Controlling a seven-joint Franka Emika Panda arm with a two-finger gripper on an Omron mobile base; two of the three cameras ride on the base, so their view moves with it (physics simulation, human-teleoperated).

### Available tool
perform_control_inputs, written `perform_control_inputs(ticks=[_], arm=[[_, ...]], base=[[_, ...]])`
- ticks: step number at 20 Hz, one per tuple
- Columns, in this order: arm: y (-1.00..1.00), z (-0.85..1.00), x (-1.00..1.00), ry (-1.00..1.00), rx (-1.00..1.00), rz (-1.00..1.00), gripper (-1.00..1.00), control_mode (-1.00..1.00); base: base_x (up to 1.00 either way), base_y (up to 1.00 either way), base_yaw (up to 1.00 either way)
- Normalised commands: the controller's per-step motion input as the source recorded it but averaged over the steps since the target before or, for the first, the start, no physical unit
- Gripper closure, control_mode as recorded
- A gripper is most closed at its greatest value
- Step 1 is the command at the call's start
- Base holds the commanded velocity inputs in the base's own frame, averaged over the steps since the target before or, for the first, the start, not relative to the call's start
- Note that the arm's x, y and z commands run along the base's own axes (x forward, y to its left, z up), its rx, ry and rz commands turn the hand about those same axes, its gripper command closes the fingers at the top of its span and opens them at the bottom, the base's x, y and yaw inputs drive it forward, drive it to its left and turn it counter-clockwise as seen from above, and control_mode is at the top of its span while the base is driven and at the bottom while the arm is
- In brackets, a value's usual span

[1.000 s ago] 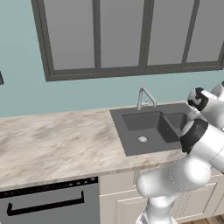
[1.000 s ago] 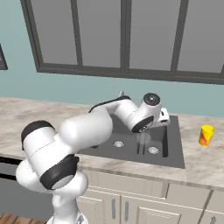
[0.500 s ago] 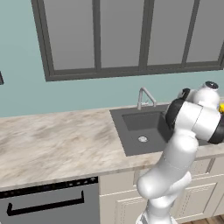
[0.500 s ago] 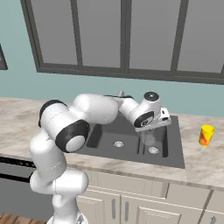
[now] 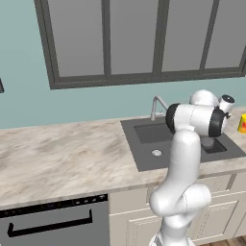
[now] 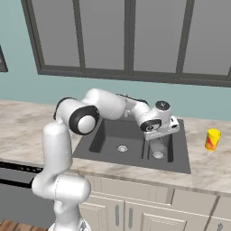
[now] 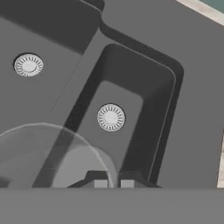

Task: Move any existing items from the left basin to the right basin for drying. Then move the cup from the counter to the left basin of the sink for washing.

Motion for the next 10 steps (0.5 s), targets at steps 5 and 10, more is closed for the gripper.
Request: perform_control_inputs(ticks=[5, 10], arm=[[-0.28, -0.23, 0.48, 0.08, 0.05, 0.01, 1.0, -1.0], [-0.05, -0.36, 0.44, 0.1, 0.0, 0.0, 1.0, -1.0]], base=[[0.0, 0.0, 0.0], [0.0, 0.0, 0.0]])
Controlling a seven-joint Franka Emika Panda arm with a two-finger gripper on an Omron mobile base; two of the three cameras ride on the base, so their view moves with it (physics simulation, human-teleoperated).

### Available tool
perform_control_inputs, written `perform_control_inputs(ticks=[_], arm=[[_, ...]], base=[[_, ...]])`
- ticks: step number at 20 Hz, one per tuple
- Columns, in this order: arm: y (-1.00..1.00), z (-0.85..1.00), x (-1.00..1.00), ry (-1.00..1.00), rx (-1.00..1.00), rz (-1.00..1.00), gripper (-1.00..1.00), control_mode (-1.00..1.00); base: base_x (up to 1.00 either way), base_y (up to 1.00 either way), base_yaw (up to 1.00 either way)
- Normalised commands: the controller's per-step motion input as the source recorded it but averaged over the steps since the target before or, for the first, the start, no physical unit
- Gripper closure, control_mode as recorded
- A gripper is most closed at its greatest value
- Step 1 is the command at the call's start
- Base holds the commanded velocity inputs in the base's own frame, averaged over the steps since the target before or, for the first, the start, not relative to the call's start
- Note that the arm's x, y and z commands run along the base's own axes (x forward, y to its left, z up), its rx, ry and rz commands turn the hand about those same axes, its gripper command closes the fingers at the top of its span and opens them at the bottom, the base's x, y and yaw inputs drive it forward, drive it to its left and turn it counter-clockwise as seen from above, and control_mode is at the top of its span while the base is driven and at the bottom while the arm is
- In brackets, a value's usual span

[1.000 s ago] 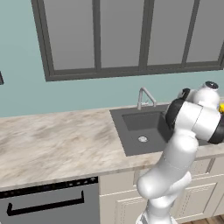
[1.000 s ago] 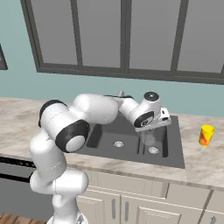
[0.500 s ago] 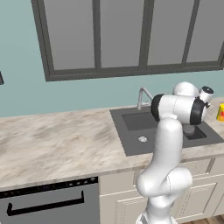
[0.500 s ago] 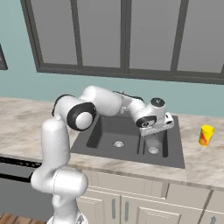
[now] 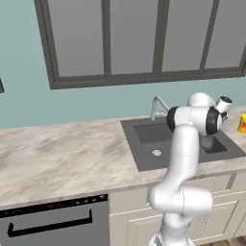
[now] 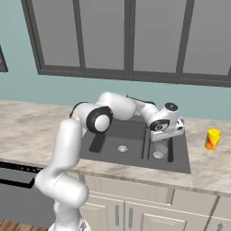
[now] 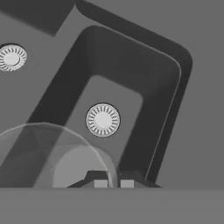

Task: Move any existing items from the left basin to the right basin for drying. Then move the cup from the counter to the left basin of the sink for washing.

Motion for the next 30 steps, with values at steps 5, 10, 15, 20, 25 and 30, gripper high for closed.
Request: perform_control_inputs(ticks=[5, 10, 15, 20, 25, 30], arm=[[-0.04, -0.43, 0.28, 0.03, 0.01, 0.0, 1.0, -1.0], [-0.08, -0.42, 0.31, 0.0, 0.01, 0.0, 1.0, -1.0], [-0.09, -0.45, 0.31, 0.0, 0.0, 0.0, 1.0, -1.0], [-0.2, -0.45, 0.29, 0.0, 0.0, 0.0, 1.0, -1.0], [-0.25, -0.48, 0.05, 0.0, 0.0, 0.0, 1.0, -1.0], [-0.21, -0.68, 0.0, 0.0, 0.0, 0.0, 1.0, -1.0]], base=[[0.0, 0.0, 0.0], [0.0, 0.0, 0.0], [0.0, 0.0, 0.0], [0.0, 0.0, 0.0], [0.0, 0.0, 0.0], [0.0, 0.0, 0.0]])
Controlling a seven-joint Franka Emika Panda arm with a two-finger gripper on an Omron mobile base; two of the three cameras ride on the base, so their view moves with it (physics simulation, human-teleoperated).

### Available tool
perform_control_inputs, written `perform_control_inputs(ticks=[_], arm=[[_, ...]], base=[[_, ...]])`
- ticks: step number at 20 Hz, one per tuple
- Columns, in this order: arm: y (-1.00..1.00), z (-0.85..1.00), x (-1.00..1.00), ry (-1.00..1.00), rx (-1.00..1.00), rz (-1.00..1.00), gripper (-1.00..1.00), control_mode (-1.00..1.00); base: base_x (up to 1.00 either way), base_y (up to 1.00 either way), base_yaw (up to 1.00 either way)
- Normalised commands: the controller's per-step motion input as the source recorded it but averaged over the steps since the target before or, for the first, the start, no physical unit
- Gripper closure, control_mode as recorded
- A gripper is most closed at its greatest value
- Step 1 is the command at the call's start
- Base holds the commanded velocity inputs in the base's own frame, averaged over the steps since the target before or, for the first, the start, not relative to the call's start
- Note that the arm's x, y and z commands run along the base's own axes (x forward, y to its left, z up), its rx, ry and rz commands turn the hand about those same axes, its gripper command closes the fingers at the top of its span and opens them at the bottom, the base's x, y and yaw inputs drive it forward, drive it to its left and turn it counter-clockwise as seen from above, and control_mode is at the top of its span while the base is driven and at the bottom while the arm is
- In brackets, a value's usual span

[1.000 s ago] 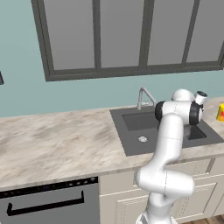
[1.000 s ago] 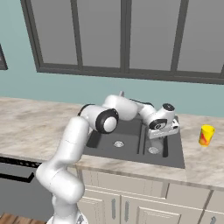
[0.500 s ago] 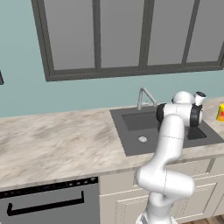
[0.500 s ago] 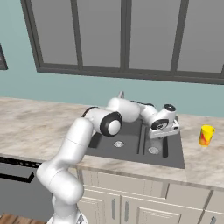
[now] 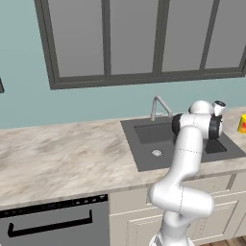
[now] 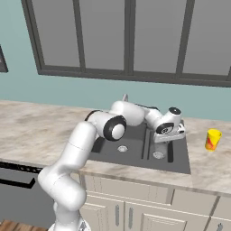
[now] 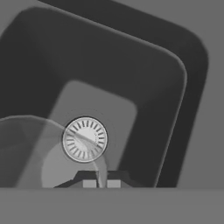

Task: Move any existing items from the left basin to the right basin for drying. Then move the cup from the counter to the left basin of the sink for washing.

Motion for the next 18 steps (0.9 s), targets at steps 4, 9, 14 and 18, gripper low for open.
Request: perform_control_inputs(ticks=[4, 9, 14, 18], arm=[[-0.23, -0.65, 0.0, 0.0, 0.0, 0.0, 1.0, -1.0], [-0.23, -0.65, 0.0, 0.0, 0.0, 0.0, 1.0, -1.0], [-0.17, -0.61, 0.0, 0.0, 0.0, 0.0, 1.0, -1.0], [-0.11, -0.56, -0.01, 0.0, 0.0, 0.0, 1.0, -1.0]], base=[[0.0, 0.0, 0.0], [0.0, 0.0, 0.0], [0.0, 0.0, 0.0], [0.0, 0.0, 0.0]])
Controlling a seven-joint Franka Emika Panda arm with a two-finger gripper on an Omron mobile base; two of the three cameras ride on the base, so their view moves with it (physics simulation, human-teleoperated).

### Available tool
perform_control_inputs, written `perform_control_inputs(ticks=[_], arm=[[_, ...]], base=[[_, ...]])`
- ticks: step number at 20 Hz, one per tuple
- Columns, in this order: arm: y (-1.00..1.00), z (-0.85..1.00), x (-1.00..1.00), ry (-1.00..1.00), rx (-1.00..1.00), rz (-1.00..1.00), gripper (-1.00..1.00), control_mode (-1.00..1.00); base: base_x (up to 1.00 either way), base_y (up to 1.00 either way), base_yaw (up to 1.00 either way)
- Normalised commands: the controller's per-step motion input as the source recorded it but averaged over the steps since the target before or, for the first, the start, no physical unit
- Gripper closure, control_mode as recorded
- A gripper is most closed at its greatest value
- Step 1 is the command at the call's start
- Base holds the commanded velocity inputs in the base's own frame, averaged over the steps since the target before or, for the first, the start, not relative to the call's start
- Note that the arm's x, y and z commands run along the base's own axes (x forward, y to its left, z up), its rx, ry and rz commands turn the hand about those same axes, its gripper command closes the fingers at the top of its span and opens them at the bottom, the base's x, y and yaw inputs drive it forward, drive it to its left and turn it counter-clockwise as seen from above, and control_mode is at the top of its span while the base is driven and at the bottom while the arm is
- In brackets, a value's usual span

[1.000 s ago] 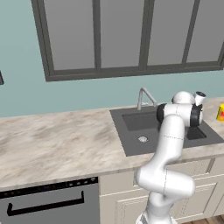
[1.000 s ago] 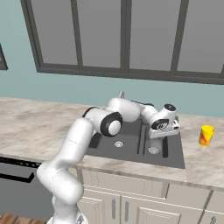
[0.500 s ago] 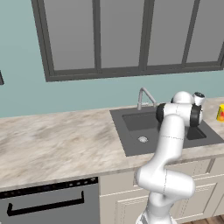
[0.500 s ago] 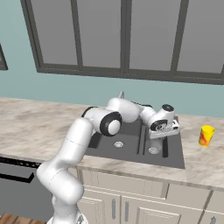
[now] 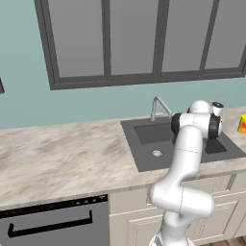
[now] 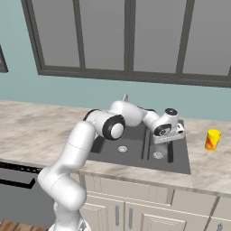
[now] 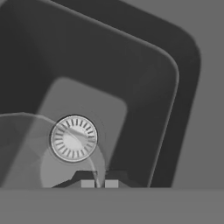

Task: Move any existing items from the left basin to the right basin for drying. Then move the cup from the counter to the left basin of the sink for washing.

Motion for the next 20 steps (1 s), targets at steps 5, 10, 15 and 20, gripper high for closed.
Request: perform_control_inputs(ticks=[5, 10, 15, 20], arm=[[-0.11, -0.49, -0.08, 0.0, 0.0, 0.0, 1.0, -1.0], [-0.08, -0.38, -0.13, 0.0, 0.0, 0.0, -1.0, -1.0], [-0.2, -0.15, -0.14, 0.0, 0.01, 0.0, -1.0, -1.0], [-0.16, 0.17, -0.22, 0.0, 0.04, 0.0, -1.0, -1.0]], base=[[0.0, 0.0, 0.0], [0.0, 0.0, 0.0], [0.0, 0.0, 0.0], [0.0, 0.0, 0.0]])
